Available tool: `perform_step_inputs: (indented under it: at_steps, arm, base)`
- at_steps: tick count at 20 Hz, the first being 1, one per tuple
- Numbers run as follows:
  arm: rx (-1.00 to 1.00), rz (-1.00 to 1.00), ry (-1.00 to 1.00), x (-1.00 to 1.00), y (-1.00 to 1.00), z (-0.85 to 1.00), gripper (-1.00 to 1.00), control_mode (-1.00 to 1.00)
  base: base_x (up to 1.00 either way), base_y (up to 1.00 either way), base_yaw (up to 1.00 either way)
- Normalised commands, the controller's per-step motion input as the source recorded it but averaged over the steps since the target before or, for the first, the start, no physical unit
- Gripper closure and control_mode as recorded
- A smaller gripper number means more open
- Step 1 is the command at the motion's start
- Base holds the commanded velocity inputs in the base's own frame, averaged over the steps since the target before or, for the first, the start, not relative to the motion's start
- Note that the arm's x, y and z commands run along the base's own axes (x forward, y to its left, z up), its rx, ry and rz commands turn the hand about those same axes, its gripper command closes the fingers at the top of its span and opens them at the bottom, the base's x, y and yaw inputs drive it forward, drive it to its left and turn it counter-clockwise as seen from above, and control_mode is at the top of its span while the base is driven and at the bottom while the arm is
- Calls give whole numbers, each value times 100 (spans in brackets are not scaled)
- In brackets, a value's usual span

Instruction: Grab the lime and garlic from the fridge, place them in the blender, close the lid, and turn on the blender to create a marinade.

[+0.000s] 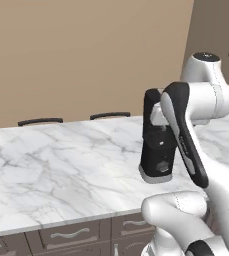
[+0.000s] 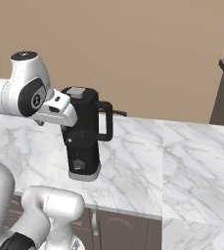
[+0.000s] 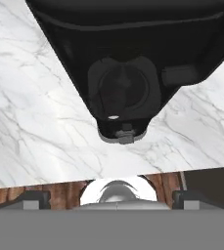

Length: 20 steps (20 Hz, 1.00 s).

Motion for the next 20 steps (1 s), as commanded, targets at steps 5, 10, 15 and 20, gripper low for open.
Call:
perform_step_inputs:
  at_steps: [5,10,15,20]
  arm:
    - [2,0,-1,-12,0,-21,-100,-100]
    - [0,0,-1,-1,0,0,-100,-100]
    - [0,0,-1,-1,0,0,-100,-100]
    - [0,0,0,0,0,0,-100,-100]
  base:
    - [0,0,0]
    - [0,0,0]
    - [0,0,0]
    - [0,0,0]
